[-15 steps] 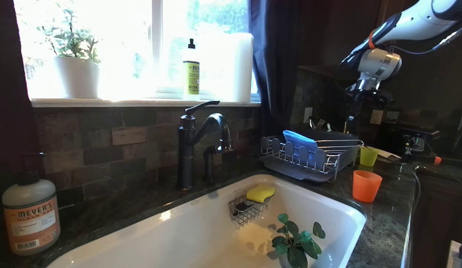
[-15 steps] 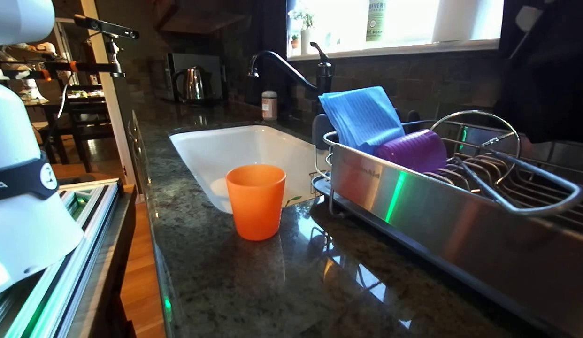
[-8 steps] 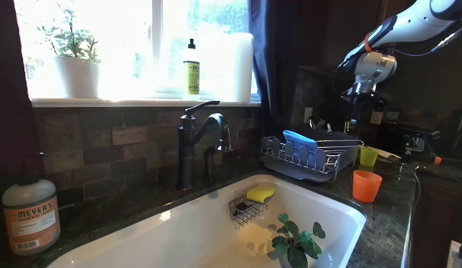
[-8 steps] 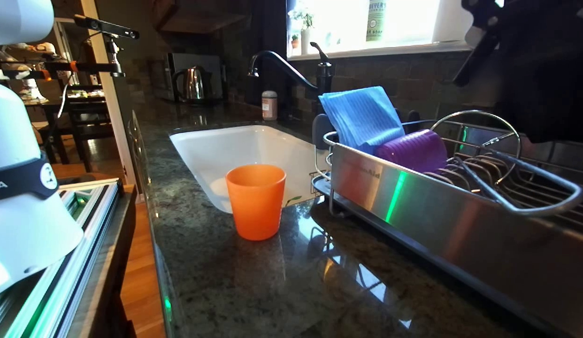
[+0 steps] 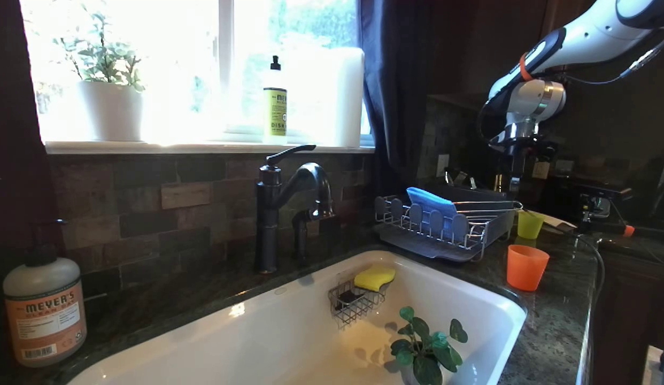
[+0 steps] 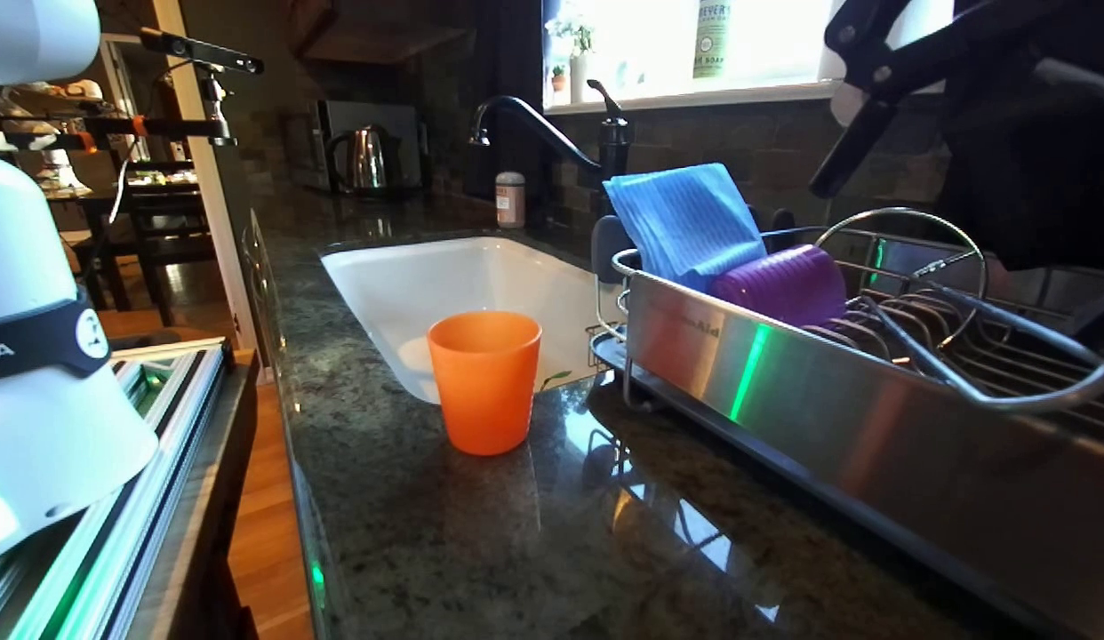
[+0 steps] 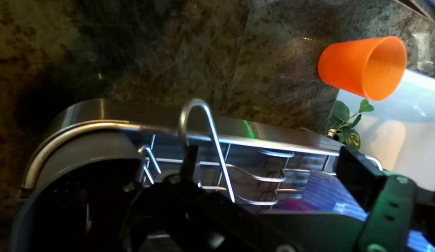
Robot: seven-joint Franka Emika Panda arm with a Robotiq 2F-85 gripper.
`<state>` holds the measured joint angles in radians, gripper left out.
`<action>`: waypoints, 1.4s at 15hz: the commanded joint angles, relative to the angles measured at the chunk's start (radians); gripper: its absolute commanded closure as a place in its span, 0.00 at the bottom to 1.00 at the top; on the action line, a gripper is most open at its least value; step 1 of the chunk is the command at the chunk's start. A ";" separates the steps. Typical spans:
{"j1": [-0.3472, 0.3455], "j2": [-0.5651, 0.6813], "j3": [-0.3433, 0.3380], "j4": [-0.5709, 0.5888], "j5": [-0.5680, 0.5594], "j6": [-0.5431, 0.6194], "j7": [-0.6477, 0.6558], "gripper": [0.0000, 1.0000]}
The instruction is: Remove the silver holder from the dish rack and put it on the counter.
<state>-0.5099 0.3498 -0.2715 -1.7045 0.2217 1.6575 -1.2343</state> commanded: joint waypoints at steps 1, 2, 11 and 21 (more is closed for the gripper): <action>0.010 -0.037 -0.008 -0.041 -0.028 0.053 0.016 0.00; 0.009 -0.042 -0.009 -0.043 -0.029 0.061 0.018 0.00; 0.017 -0.017 -0.008 -0.050 -0.035 0.081 0.053 0.00; 0.018 -0.012 0.000 -0.071 -0.026 0.082 0.069 0.38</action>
<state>-0.4961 0.3455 -0.2739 -1.7555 0.2025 1.7352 -1.1782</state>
